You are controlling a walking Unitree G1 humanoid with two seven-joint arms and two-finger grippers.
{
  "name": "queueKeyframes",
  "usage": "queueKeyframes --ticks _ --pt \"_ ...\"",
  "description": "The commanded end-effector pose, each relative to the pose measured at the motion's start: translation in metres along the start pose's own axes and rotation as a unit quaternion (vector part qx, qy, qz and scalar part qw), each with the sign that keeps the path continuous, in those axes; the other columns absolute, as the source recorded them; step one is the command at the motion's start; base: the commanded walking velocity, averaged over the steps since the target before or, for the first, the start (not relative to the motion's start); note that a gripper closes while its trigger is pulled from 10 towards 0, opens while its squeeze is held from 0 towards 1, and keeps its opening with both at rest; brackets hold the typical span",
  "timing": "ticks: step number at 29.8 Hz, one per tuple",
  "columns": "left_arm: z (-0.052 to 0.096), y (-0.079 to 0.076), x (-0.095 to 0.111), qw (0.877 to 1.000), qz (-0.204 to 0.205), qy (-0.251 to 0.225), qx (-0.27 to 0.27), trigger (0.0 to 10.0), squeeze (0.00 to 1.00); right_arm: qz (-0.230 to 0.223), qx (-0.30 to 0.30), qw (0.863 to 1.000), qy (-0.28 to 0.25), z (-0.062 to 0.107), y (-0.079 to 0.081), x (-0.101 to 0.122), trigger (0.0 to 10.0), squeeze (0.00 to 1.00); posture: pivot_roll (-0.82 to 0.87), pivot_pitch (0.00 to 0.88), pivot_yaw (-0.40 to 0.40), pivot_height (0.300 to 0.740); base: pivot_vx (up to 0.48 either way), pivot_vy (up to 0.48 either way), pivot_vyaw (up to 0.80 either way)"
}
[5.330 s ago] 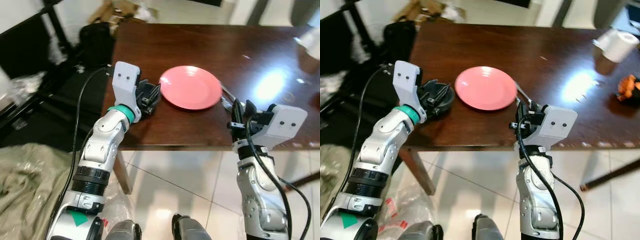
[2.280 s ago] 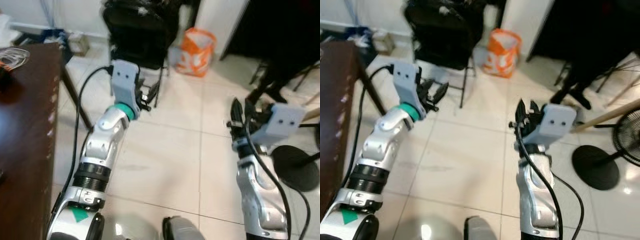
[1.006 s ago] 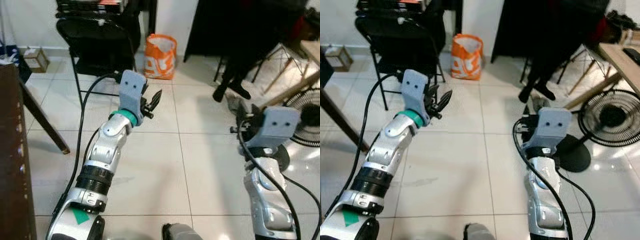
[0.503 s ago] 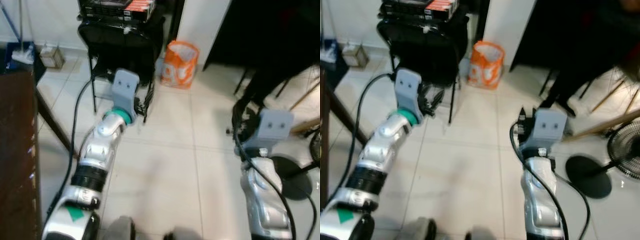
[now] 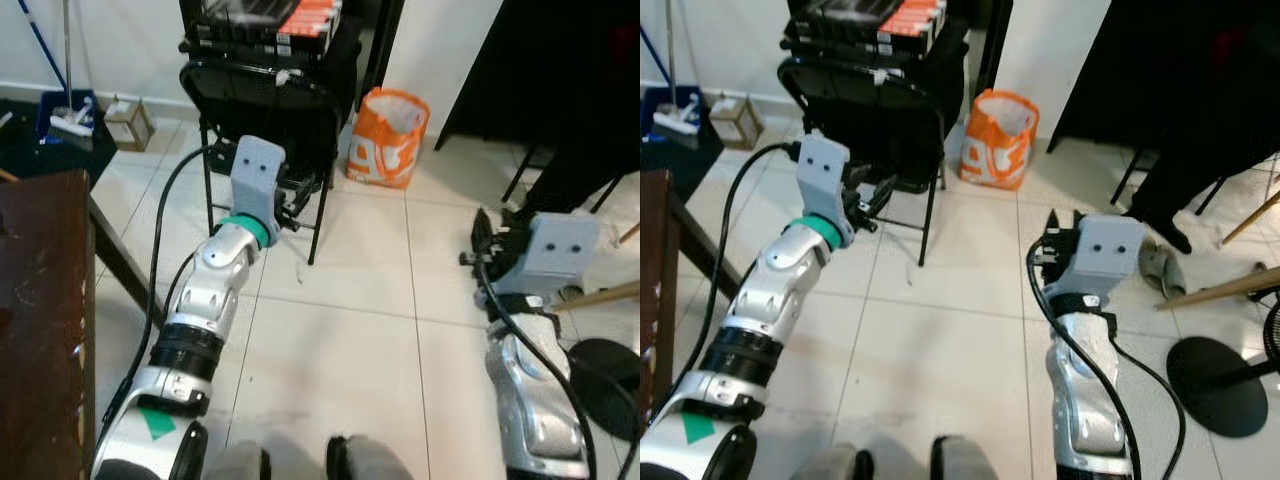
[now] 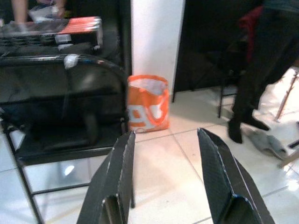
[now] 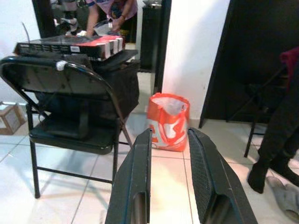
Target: Setting the table
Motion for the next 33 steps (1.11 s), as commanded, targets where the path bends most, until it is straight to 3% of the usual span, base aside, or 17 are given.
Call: queueKeyframes --ticks 1,15,33 --pt "-0.0001 -0.0029 -0.0047 1.0 -0.001 0.012 -0.004 10.0 0.0 0.002 -0.007 1.0 0.002 0.0026 -0.0041 -0.0012 10.0 0.0 -0.02 0.0 0.03 0.74 0.0 0.0 0.0" --pt "-0.0004 -0.0022 -0.0055 1.0 -0.001 0.013 -0.003 10.0 0.0 -0.002 -0.007 1.0 0.004 0.003 -0.0037 -0.002 10.0 0.0 -0.02 0.0 0.028 0.74 0.0 0.0 0.0" --pt "-0.0013 -0.0043 -0.0047 1.0 0.001 0.011 -0.006 10.0 0.0 -0.01 -0.007 1.0 0.006 0.003 -0.0025 -0.0027 10.0 0.0 -0.02 0.0 0.028 0.74 0.0 0.0 -0.8"
Point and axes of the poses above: a point about 5 cm out from each wrist's last joint towards the gripper, its own z axis pointing back from the gripper into the wrist, its own x axis along the axis of the wrist's last joint, y = z × x, the point moved 2 cm from there along -z, pointing out of the wrist towards the gripper, and after that the axes turned 9 degrees about -z, right-handed, at the moved point
